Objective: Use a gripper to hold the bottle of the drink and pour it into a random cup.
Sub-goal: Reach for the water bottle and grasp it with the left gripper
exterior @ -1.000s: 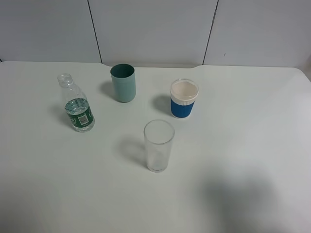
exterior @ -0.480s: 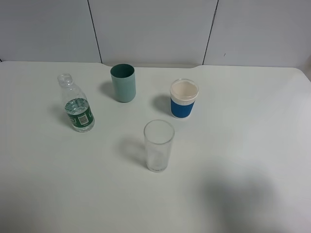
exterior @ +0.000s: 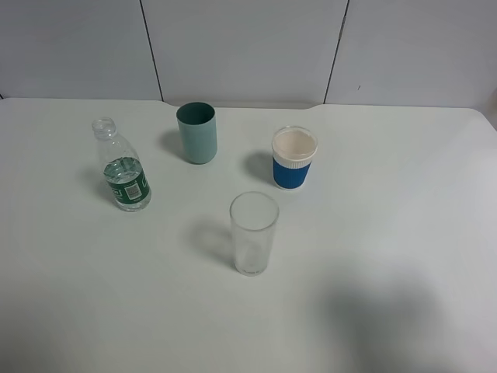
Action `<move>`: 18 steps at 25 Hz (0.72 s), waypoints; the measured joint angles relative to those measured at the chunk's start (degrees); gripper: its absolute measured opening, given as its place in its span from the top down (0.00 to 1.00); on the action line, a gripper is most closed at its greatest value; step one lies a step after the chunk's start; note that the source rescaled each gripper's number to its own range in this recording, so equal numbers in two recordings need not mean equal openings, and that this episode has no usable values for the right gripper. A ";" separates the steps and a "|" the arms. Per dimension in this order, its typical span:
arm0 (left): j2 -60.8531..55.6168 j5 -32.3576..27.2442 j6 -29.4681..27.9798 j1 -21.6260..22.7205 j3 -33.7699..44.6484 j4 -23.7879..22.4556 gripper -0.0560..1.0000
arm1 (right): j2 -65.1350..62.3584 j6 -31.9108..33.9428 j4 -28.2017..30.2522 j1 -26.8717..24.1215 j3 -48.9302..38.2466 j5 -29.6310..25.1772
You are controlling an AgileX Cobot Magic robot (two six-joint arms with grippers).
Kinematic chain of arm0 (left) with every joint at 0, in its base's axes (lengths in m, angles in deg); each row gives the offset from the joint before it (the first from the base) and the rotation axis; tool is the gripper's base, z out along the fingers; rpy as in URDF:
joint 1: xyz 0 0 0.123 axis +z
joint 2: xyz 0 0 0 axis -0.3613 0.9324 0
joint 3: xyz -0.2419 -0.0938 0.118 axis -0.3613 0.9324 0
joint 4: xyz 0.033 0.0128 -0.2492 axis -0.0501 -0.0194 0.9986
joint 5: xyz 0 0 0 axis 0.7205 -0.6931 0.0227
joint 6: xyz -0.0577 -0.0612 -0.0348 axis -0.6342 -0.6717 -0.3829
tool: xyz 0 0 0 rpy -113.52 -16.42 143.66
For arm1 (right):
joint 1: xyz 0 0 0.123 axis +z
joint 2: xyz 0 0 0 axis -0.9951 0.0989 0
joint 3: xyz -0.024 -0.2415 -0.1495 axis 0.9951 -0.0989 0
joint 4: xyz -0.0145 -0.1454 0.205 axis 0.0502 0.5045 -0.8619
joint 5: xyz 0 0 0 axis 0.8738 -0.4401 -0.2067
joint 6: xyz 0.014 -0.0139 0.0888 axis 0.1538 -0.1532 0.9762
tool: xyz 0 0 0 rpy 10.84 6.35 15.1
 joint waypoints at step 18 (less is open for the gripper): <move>24.03 1.92 16.57 -5.73 -6.79 -0.73 0.00 | 0.00 0.00 0.00 0.00 0.00 0.00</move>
